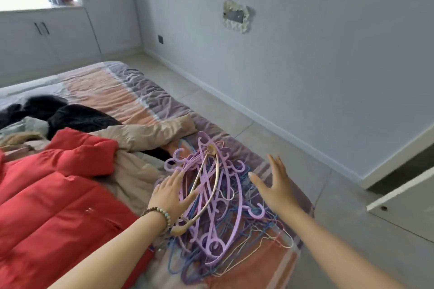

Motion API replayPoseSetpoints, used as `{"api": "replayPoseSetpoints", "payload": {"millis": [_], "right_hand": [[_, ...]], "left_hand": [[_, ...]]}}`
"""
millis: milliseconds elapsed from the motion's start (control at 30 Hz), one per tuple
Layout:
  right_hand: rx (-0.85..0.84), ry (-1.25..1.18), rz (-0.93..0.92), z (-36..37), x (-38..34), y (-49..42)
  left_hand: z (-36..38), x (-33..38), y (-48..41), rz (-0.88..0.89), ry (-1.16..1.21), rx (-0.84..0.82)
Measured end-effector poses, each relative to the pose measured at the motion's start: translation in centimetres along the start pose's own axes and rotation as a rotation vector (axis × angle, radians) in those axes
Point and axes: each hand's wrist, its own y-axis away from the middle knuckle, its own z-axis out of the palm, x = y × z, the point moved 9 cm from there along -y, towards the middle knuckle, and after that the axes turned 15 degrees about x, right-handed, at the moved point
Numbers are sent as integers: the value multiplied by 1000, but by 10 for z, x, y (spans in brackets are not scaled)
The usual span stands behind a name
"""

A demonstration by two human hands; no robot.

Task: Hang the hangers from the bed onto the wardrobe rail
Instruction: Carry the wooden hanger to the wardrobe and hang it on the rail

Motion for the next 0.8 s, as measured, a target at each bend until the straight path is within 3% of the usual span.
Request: {"api": "replayPoseSetpoints", "payload": {"millis": [233, 467, 800], "right_hand": [[-272, 34, 114, 152, 82, 31], [-392, -4, 238, 231, 143, 57], [-441, -58, 332, 265, 173, 83]], "left_hand": [[107, -65, 2, -88, -72, -155], [188, -68, 6, -59, -99, -274], [212, -76, -3, -42, -124, -108]]}}
